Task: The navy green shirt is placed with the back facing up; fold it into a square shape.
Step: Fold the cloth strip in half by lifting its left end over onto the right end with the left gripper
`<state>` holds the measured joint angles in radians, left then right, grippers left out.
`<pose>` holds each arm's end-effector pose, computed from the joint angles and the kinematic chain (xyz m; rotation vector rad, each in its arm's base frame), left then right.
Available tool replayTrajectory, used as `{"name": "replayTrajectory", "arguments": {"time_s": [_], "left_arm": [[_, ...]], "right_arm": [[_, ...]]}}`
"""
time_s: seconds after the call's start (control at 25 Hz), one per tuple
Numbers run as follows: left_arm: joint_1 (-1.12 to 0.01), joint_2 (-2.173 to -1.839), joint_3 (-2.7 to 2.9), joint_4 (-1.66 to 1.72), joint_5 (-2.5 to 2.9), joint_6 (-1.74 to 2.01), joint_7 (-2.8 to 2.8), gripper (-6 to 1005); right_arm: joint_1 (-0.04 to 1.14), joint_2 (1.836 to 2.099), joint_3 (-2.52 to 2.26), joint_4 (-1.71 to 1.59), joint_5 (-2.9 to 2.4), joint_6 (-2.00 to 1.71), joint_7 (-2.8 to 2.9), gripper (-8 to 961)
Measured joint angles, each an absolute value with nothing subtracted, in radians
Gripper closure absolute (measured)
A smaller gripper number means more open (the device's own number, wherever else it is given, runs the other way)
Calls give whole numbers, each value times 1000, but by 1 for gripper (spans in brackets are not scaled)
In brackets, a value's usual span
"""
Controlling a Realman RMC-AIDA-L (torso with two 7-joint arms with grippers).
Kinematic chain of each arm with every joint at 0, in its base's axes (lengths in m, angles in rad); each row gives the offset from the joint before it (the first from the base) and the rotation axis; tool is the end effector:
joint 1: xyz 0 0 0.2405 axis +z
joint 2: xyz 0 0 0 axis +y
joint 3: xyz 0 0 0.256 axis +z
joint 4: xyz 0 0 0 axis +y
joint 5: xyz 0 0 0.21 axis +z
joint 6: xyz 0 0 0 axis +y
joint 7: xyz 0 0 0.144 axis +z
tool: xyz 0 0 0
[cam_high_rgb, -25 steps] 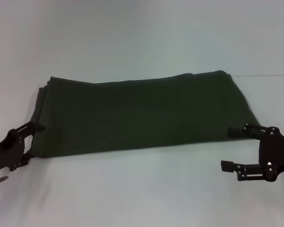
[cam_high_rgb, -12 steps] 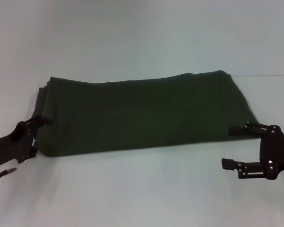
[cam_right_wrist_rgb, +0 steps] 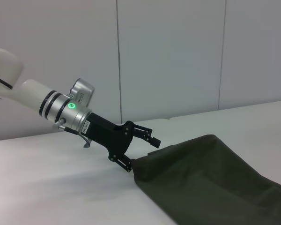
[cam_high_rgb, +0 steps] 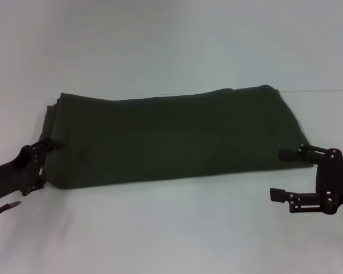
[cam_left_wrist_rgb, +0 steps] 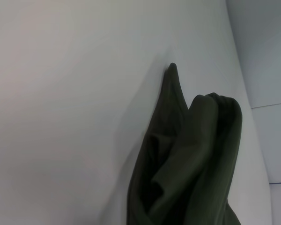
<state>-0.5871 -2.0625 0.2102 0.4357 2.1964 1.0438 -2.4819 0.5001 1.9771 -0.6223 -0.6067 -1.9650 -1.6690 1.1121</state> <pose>-0.3497 0.3645 0.0115 -1.3200 -2.1596 -0.9909 0.2832 0.3214 0.0421 -2.7004 0.2832 0.7001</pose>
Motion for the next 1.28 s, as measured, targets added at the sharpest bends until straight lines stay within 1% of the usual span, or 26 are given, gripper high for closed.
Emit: {"name": "replayTrajectory", "arguments": {"time_s": [0.68,1.28], "left_arm": [[-598,-2062,243,436,2201,1018,-2490,115],[-614,-2060,292,447,2202,994,-2524,117]], "right_arm": [[503,1977,-621,-607,-1965,-1667,1112,8],[505,1971,-609,-606,-1963,-1665,1112,8]]}}
